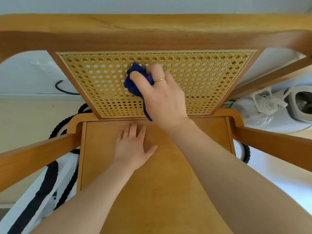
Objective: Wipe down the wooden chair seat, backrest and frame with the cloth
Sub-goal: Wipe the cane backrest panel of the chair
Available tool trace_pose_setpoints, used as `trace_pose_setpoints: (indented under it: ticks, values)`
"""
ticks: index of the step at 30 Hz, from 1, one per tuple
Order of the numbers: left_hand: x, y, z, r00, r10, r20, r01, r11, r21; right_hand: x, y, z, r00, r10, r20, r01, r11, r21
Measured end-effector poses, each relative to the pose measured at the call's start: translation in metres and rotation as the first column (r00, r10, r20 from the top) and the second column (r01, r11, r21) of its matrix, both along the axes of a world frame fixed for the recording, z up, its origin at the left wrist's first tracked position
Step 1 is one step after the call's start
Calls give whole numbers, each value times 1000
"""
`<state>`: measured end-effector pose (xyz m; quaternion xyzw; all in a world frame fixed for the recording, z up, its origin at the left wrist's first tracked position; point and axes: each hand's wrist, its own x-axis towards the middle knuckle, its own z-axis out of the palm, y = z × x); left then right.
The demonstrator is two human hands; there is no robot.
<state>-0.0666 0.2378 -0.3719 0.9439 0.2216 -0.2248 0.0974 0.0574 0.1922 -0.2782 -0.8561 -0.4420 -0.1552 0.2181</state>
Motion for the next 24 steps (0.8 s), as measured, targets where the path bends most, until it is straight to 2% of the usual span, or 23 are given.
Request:
trace_pose_setpoints:
  ticks: [2, 3, 6, 8, 12, 15, 18, 20, 24]
  values:
    - [3, 1, 3, 1000, -1, -26, 1, 1000, 1, 11, -10, 8, 1000, -19, 8, 19, 1000, -12]
    - [5, 1, 5, 999, -4, -39, 4, 1000, -1, 19, -23, 12, 997, -68, -38, 68, 998, -10]
    - [11, 1, 11, 997, -16, -69, 16, 1000, -4, 44, -68, 18, 923, -314, -223, 333, 942, 50]
    - [13, 1, 13, 996, -12, -83, 11, 1000, -10, 51, -85, 18, 901, -382, -207, 403, 913, 69]
    - [18, -5, 13, 995, 6, -99, -6, 1000, 4, 44, -71, 11, 893, -380, -240, 414, 904, 109]
    - [23, -9, 13, 995, 50, -88, -49, 999, 11, 29, -52, -2, 949, -256, -182, 264, 964, 23]
    - [27, -11, 13, 994, 64, -86, -64, 998, 7, 35, -57, -2, 976, -193, -97, 192, 981, -23]
    - [29, -13, 14, 991, 50, -122, -52, 999, -7, 47, -75, 6, 960, -246, -130, 251, 968, 22]
    - [33, -19, 13, 980, 41, -193, -42, 999, 1, 70, -115, 16, 866, -453, -212, 483, 867, 122]
